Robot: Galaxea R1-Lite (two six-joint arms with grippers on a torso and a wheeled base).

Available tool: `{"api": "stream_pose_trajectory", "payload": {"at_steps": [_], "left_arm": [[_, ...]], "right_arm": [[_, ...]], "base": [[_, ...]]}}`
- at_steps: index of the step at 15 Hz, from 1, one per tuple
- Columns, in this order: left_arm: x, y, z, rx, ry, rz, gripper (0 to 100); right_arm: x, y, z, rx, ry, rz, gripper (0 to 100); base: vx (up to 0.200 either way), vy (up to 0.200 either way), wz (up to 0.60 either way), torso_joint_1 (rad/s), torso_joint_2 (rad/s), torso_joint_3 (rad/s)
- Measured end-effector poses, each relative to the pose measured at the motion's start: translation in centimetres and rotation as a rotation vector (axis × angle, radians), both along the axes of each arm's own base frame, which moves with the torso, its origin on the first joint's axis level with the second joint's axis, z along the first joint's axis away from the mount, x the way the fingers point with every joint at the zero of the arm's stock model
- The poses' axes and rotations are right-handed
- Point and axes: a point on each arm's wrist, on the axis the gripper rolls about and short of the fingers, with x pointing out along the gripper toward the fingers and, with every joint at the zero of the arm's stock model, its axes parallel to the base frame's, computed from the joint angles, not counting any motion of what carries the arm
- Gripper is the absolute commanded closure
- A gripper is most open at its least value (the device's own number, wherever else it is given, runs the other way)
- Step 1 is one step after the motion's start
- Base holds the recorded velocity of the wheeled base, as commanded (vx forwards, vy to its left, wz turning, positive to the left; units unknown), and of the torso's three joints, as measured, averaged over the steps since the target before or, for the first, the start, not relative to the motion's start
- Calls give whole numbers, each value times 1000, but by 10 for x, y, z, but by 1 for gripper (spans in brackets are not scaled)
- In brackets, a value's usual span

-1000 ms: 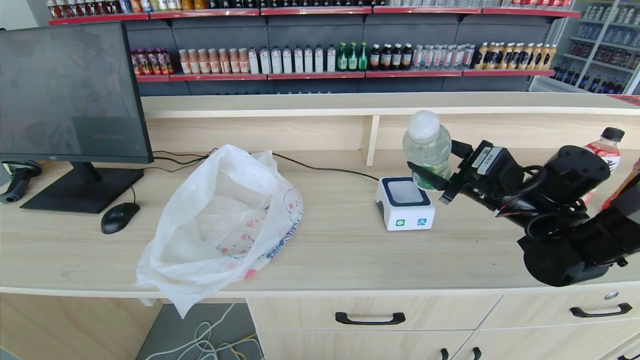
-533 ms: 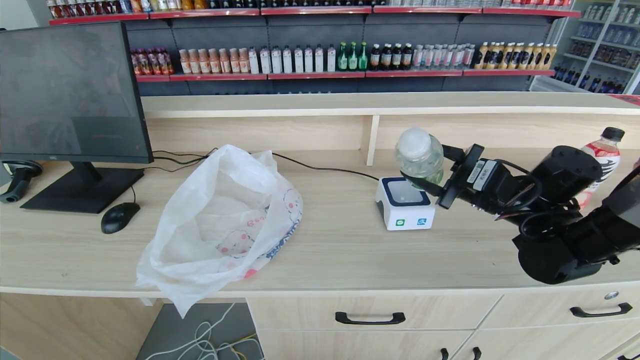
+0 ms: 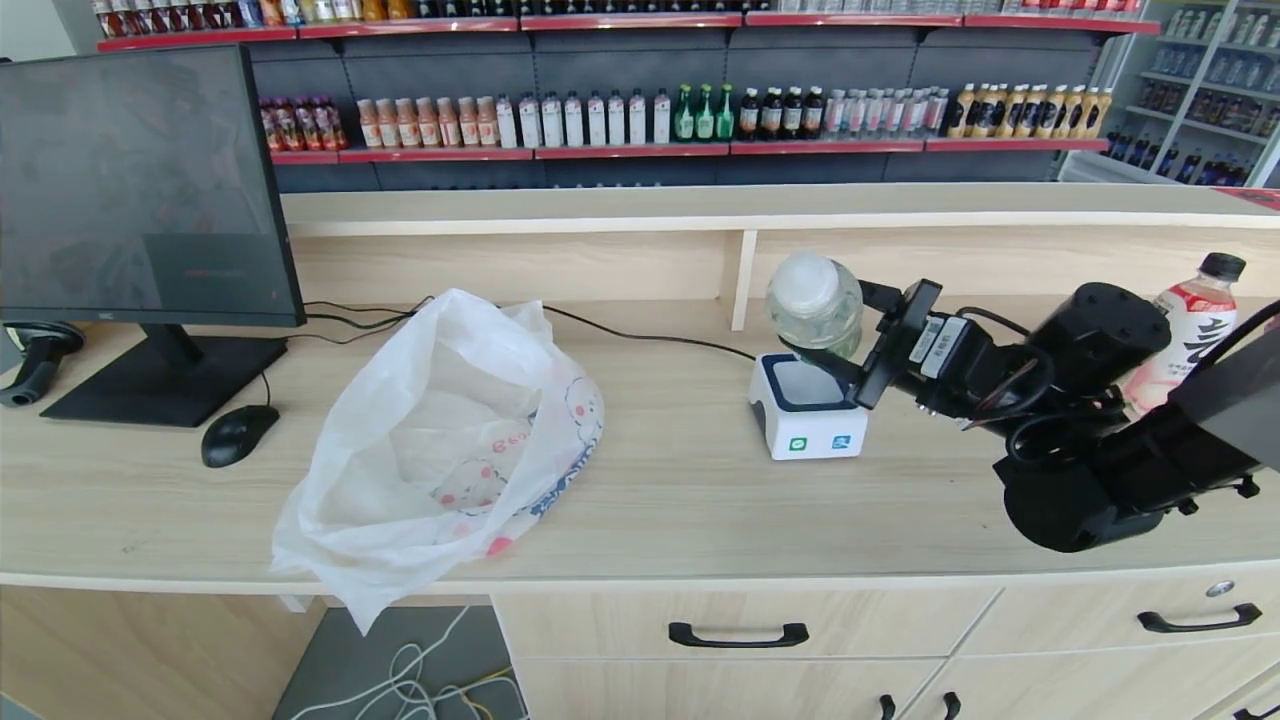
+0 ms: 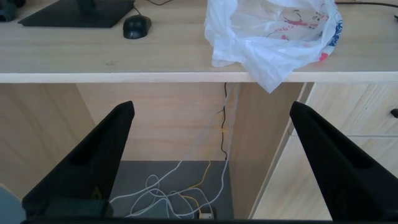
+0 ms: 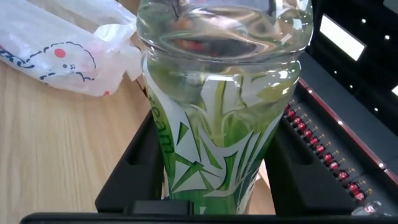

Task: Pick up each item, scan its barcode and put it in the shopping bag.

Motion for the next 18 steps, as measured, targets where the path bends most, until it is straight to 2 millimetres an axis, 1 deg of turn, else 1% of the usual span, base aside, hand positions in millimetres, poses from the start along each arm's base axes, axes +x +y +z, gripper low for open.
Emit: {"api": "stream_pose_trajectory", "payload": {"at_steps": [3,6,18], "left_arm": [[0,0,0,1,0,0,0],[0,0,0,-5,1,0,0],[0,0,0,-7,4,0,0]], "right_arm": [[3,1,-8,-18,5,10,100],[3,3,-11,-20,12,12,100],[3,-4,-12,-10,29,-29,100]], "base": [[0,0,0,0,0,0],[0,0,0,0,0,0],[0,0,0,0,0,0]]}}
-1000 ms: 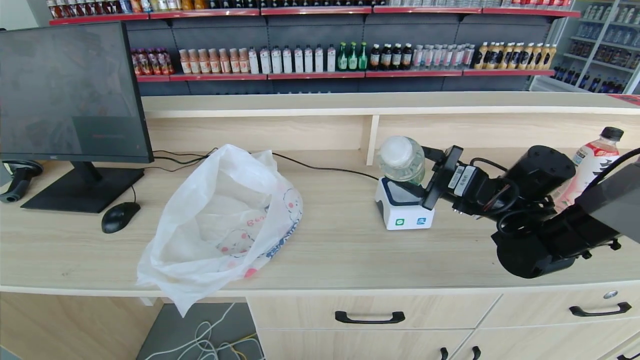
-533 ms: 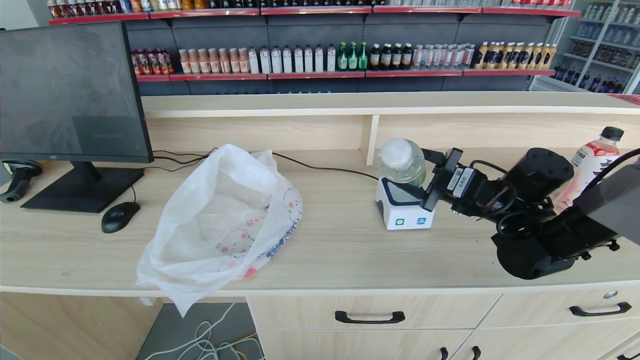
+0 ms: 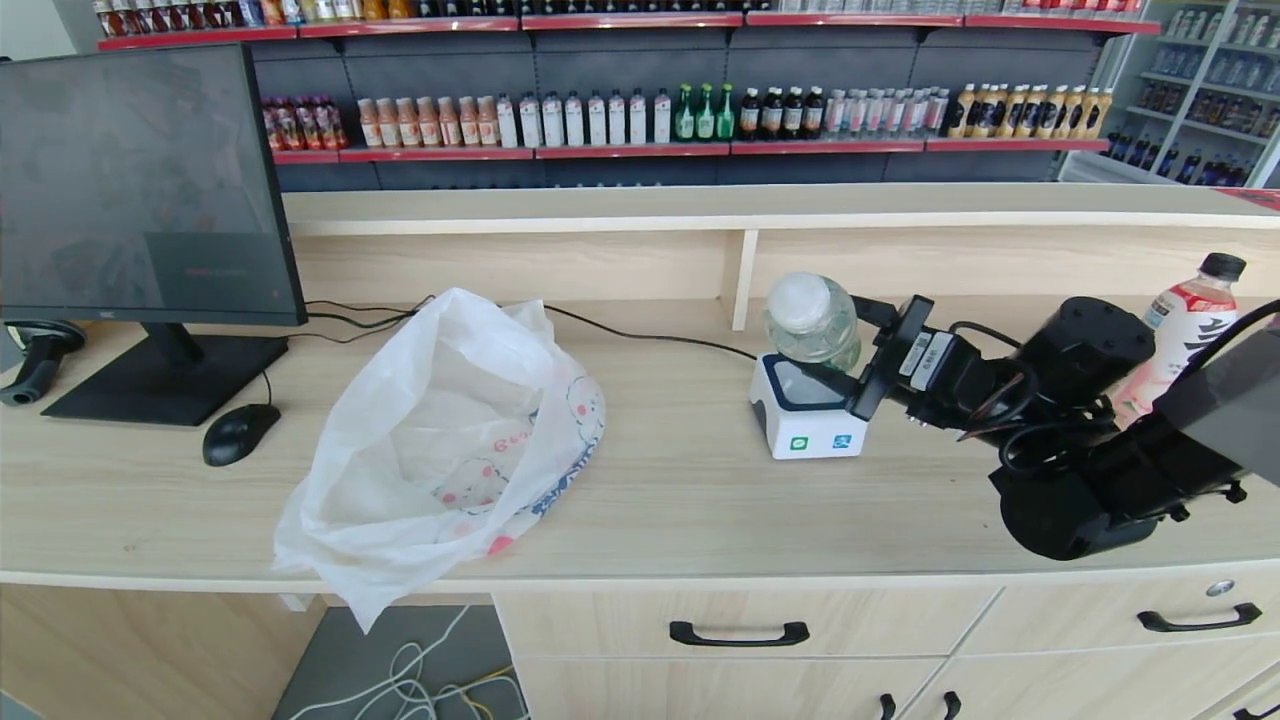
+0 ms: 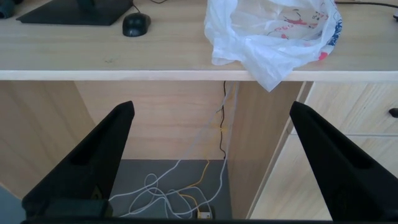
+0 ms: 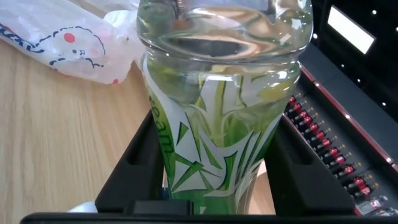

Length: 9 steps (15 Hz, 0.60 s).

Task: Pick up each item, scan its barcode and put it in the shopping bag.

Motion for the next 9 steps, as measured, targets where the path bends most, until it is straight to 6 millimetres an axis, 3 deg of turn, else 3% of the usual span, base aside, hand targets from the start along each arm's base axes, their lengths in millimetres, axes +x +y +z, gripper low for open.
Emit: {"api": "stream_pose_trajectory", "payload": {"at_steps": [2,6,9], "left_arm": [[0,0,0,-2,1,1,0],[0,0,0,-48,3,2,0],[0,0,0,-48,3,2,0]], "right_arm": [[-4,0,1,12,18,-12,100],[-33,-8,5,78,128,-89,100],[-52,-8,24,151,166,-79,100]], "base": [[0,0,0,0,0,0],[0,0,0,0,0,0],[0,0,0,0,0,0]]}}
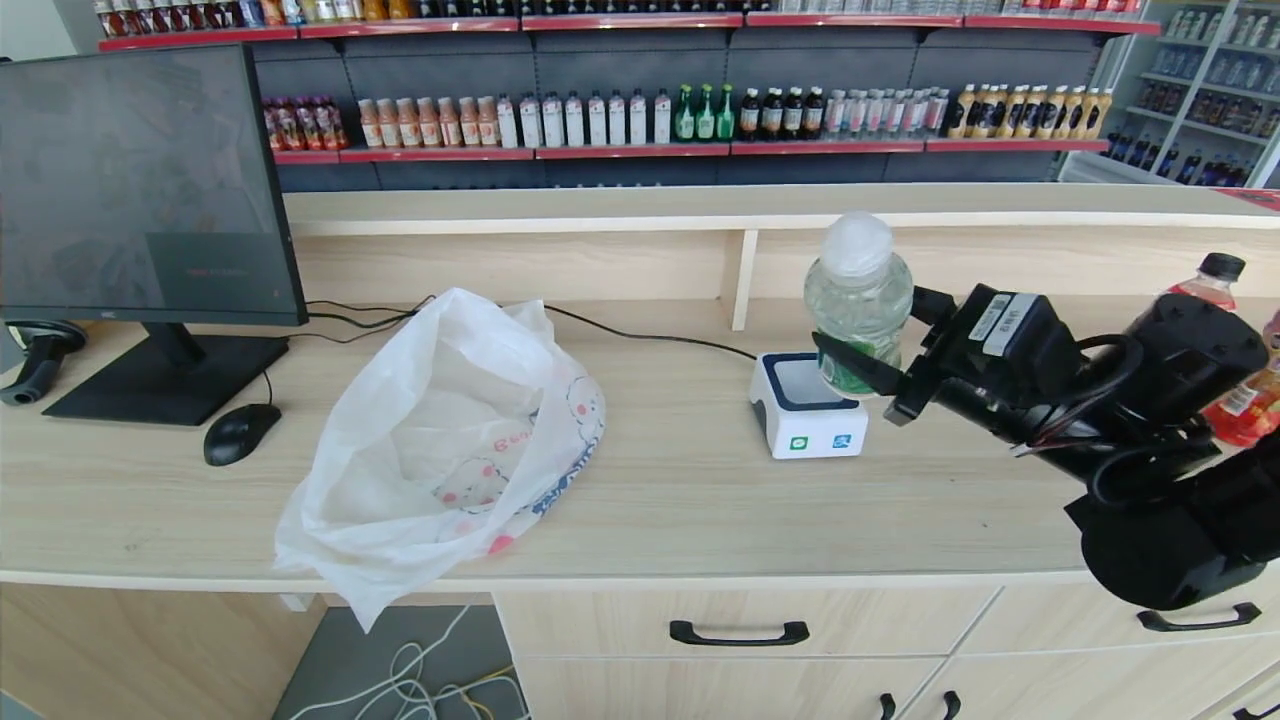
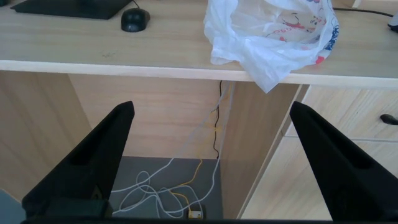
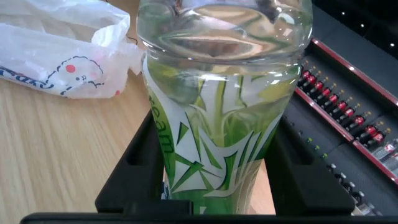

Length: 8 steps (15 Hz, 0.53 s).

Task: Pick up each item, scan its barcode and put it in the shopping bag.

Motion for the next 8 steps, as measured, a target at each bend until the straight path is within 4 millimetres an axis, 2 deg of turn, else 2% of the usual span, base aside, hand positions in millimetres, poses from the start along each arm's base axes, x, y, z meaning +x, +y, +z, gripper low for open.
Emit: {"api": "stream_pose_trajectory", "payload": {"at_steps": [3,8], "left_arm": [[0,0,0,0,0,0,0],[0,0,0,0,0,0,0]], "right_arm": [[-16,-4,19,123,61,-3,100],[-38,-14,29,384,254,-44,100]], "base": [[0,0,0,0,0,0],[0,0,0,0,0,0]]}}
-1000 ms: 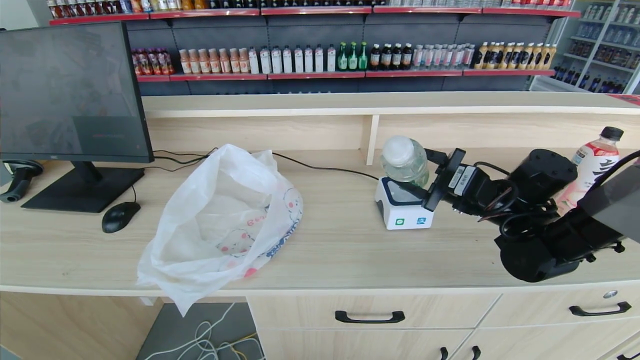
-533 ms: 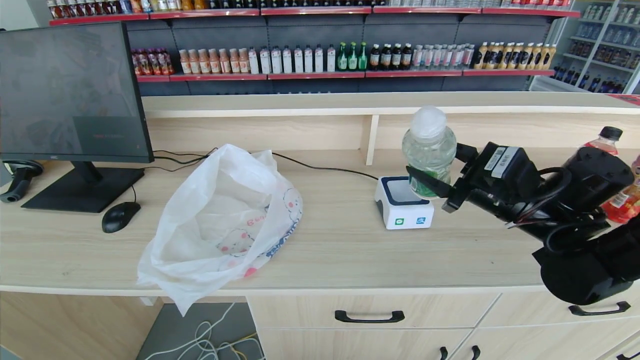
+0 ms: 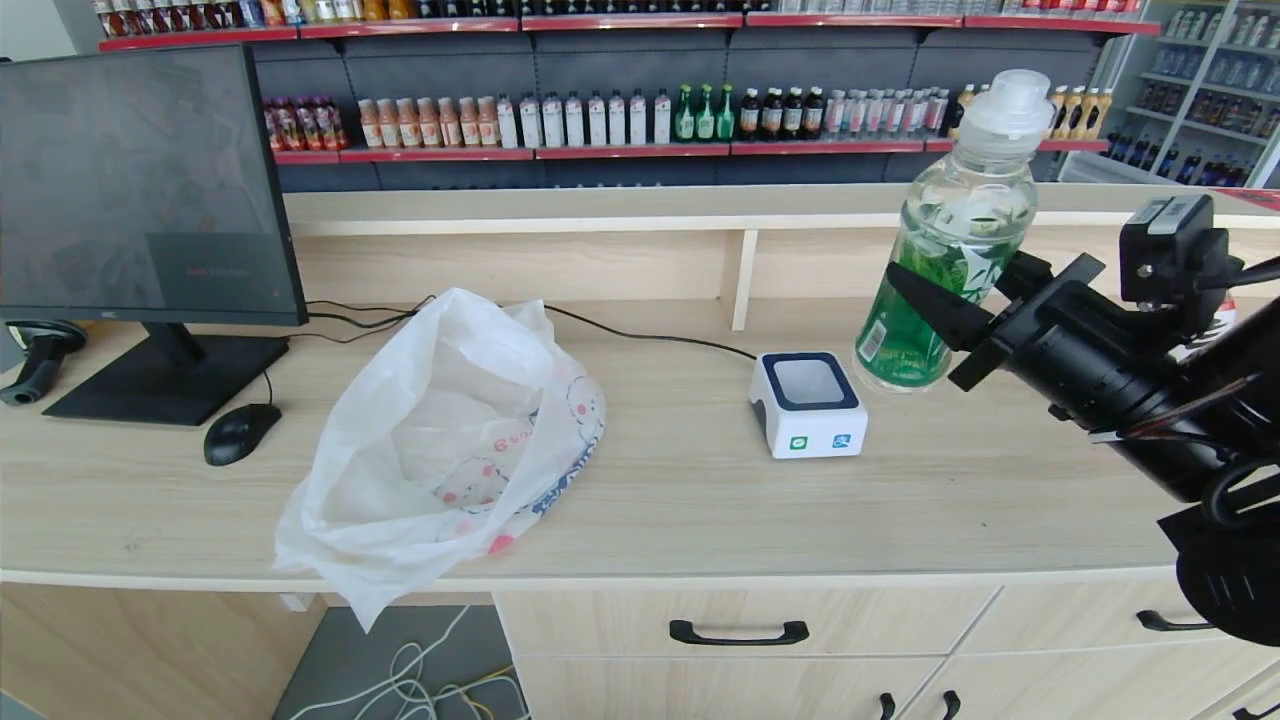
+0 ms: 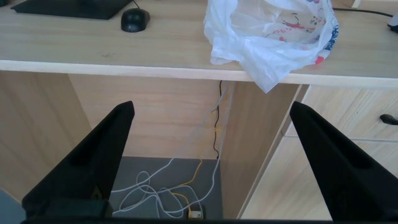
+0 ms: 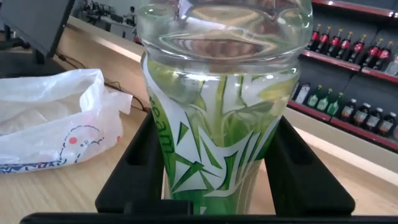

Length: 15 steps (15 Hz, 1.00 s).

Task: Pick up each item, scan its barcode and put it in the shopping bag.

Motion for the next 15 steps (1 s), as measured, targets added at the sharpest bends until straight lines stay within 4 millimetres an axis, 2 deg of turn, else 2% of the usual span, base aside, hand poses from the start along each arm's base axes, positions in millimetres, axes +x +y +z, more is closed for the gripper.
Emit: {"api": "stream_pose_trajectory", "payload": {"at_steps": [3,9,12,15], "left_arm": [[0,0,0,0,0,0,0],[0,0,0,0,0,0,0],[0,0,0,-1,1,0,0],[0,0,0,-1,0,0,0]], "right_arm": [[-4,-4,0,98,84,36,100],[-4,-10,-3,192,121,-93,100],[-5,-10,-1,203,122,-89,100],[-7,-10,1,219,122,-80,100]], "base": [[0,0,0,0,0,0],[0,0,0,0,0,0],[-200,0,0,7,7,2],[0,0,0,0,0,0]]}}
